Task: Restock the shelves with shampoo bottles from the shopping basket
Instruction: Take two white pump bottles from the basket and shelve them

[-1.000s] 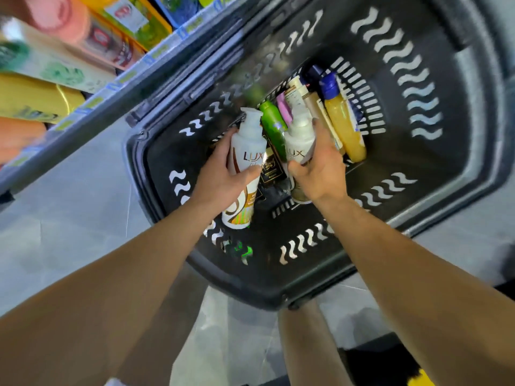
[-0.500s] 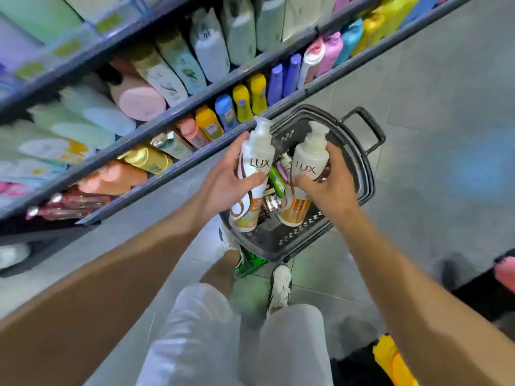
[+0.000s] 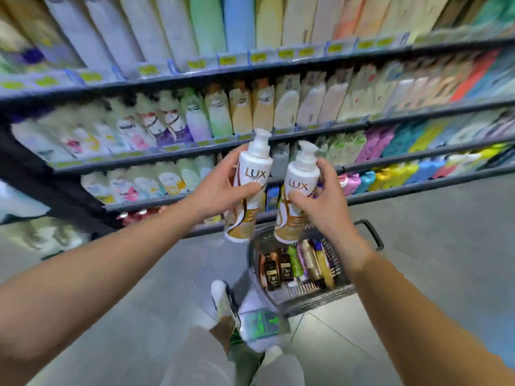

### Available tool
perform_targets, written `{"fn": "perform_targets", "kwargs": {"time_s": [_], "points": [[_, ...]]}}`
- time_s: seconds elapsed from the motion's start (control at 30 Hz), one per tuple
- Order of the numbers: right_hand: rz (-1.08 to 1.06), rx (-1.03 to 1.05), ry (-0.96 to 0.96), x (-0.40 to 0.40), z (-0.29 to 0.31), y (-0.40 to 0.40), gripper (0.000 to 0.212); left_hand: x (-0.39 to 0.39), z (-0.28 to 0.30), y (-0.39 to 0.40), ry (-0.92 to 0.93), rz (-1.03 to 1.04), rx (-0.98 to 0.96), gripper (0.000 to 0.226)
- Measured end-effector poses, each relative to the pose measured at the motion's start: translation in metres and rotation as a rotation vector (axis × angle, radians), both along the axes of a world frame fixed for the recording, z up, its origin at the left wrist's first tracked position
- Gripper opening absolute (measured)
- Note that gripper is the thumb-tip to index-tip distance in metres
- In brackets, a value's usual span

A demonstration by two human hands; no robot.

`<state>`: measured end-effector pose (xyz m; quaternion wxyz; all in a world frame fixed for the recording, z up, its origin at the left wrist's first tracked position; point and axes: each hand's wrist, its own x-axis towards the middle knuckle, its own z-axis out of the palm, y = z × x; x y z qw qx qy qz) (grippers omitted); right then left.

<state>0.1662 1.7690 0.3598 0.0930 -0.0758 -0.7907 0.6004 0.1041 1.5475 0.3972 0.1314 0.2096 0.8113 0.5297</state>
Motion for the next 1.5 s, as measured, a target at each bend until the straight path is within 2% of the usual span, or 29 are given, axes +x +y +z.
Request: {"fn": "perform_targets", "kwargs": {"time_s": [0.27,0.47,0.67,0.9,1.17,1.5], "points": [[0.123,0.092,0.145,-0.016,0.104,-0.081,0.068,0.023,0.082,-0.102,0.138,0.217,0.146,0.068],[0.167,0.176,0.275,-0.023,0.160,-0.167,0.068,0.034,0.126,-0.193,0.213,0.273,0.182,0.069],[0.175,0.214,0.349,-0.025,0.199,-0.262,0.065,0.039,0.163,-0.293,0.321,0.291,0.194,0.061],[0.178,0.224,0.435,-0.034,0.227,-0.358,0.064,0.036,0.193,-0.387,0.382,0.337,0.154,0.068],[0.238,0.227,0.497,-0.061,0.264,-0.418,0.065,0.022,0.226,-0.454,0.473,0.383,0.166,0.065],[0.293,0.210,0.624,-0.132,0.315,-0.440,0.059,-0.036,0.255,-0.486,0.533,0.462,0.206,0.065]]}}
